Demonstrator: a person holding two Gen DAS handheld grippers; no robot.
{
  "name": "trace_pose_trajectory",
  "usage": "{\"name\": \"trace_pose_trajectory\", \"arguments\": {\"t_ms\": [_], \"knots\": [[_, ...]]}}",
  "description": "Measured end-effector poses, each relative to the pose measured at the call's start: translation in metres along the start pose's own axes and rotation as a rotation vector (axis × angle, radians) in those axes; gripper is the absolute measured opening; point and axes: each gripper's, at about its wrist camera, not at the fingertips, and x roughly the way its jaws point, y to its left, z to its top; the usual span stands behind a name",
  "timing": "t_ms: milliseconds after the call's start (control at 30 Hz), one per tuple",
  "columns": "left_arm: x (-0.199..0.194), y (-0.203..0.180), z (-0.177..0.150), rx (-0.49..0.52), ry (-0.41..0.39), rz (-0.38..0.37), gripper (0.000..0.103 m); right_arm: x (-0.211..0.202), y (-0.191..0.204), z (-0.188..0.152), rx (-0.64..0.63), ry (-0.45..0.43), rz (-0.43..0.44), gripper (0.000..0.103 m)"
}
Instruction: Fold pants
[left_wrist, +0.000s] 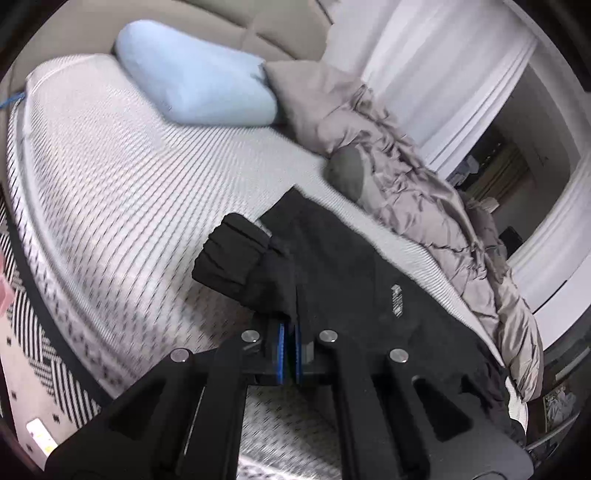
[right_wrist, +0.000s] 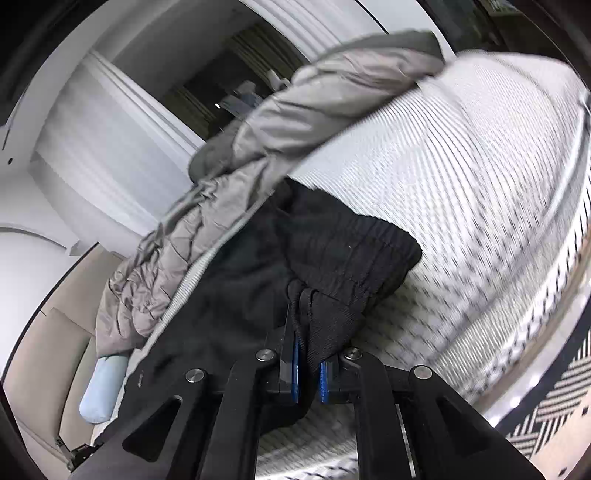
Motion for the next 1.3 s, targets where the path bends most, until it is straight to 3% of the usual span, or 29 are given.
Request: {"name": "trace_pose_trajectory", "arguments": {"t_ms": [200, 267, 367, 433, 500, 567, 633, 667, 700, 800, 967, 1033, 1200, 1300], "knots": [[0.034, -0.045, 0.058, 0.039, -0.024, 0.002, 0.001, 0.033, 0.062, 0.059, -0.092, -0.080, 0.009, 0.007], [0.057, -0.060, 0.081, 0.033, -0.013, 0.011, 0.001, 0.065, 0.089, 0.083, -0.119, -0.083, -0.004, 0.007], [0.113, -0.084, 0.116, 0.053, 0.030, 0.087, 0.005, 0.131, 0.129, 0.119, -0.163, -0.064, -0.052, 0.007], [0.160, -0.102, 0.132, 0.099, 0.064, 0.190, 0.018, 0.186, 0.150, 0.141, -0.196, -0.006, -0.113, 0.014], [0.193, -0.112, 0.139, 0.133, 0.075, 0.272, 0.066, 0.235, 0.162, 0.154, -0.210, 0.063, -0.169, 0.038], [0.210, -0.113, 0.143, 0.126, 0.062, 0.301, 0.075, 0.270, 0.164, 0.159, -0.214, 0.100, -0.253, 0.040], [0.212, -0.110, 0.145, 0.107, 0.053, 0.279, 0.077, 0.276, 0.158, 0.150, -0.212, 0.094, -0.279, 0.044], [0.211, -0.107, 0.145, 0.097, 0.051, 0.267, 0.080, 0.271, 0.158, 0.144, -0.231, 0.066, -0.275, 0.054], [0.208, -0.104, 0.144, 0.089, 0.047, 0.259, 0.080, 0.264, 0.157, 0.137, -0.260, 0.047, -0.277, 0.069], [0.200, -0.096, 0.133, 0.079, 0.055, 0.240, 0.080, 0.244, 0.158, 0.120, -0.320, 0.006, -0.268, 0.081], [0.171, -0.081, 0.094, 0.051, 0.074, 0.190, 0.080, 0.217, 0.157, 0.101, -0.321, 0.060, -0.238, 0.083], [0.153, -0.075, 0.073, 0.022, 0.087, 0.146, 0.079, 0.197, 0.156, 0.086, -0.310, 0.063, -0.195, 0.088], [0.136, -0.081, 0.027, 0.020, 0.154, 0.028, 0.055, 0.168, 0.144, 0.054, -0.252, 0.137, -0.075, 0.091], [0.144, -0.092, 0.007, 0.043, 0.203, -0.047, 0.050, 0.158, 0.134, 0.041, -0.240, 0.159, -0.040, 0.091]]}}
